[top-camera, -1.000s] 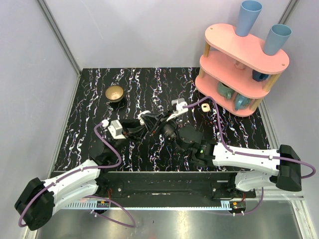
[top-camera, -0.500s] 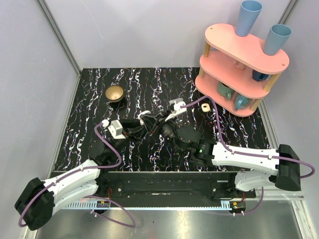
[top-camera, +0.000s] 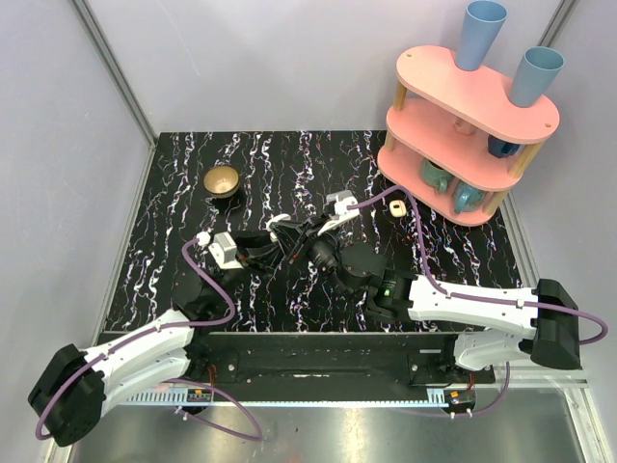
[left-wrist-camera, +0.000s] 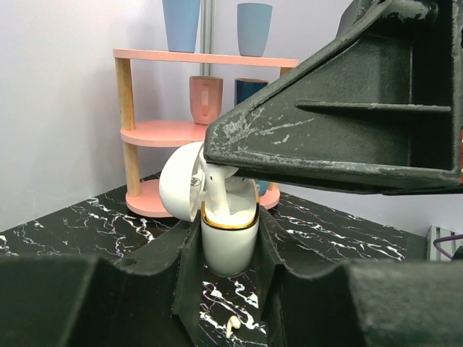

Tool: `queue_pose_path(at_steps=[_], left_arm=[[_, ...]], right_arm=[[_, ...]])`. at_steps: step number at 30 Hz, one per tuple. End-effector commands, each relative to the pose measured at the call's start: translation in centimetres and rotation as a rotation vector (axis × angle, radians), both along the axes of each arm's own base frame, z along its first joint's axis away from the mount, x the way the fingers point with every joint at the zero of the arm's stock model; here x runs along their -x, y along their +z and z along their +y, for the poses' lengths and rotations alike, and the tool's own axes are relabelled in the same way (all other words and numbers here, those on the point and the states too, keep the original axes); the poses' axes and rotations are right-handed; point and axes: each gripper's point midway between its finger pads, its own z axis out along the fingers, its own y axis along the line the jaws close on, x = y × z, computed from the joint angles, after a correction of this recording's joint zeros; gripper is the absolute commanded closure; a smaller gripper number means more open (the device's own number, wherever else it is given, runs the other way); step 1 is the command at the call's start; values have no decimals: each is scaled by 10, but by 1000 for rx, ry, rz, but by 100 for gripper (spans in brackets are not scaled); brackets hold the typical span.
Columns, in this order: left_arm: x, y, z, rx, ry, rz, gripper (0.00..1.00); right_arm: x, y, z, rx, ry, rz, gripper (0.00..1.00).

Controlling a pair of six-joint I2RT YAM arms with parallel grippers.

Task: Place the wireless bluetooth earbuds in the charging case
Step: Insert the left earbud into the left side groove of the charging case.

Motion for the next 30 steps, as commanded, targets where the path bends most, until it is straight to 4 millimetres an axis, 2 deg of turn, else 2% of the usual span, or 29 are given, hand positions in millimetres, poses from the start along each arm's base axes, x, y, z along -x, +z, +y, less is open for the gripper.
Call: queue_pose_path(at_steps=[1,13,25,30], left_arm=[[6,27,14,91,31,-79,100],[7,32,16,112,35,-90,100],[7,28,17,109,37,-84,100],[8,30,20,118,46,-89,100]], right_arm=[[-2,6,-5,5,-34,-16,100],[-3,-2,1,60,-31,-16,100],[0,-3,13,29,7,4,100],[-2,-9,8,58,-16,-1,100]])
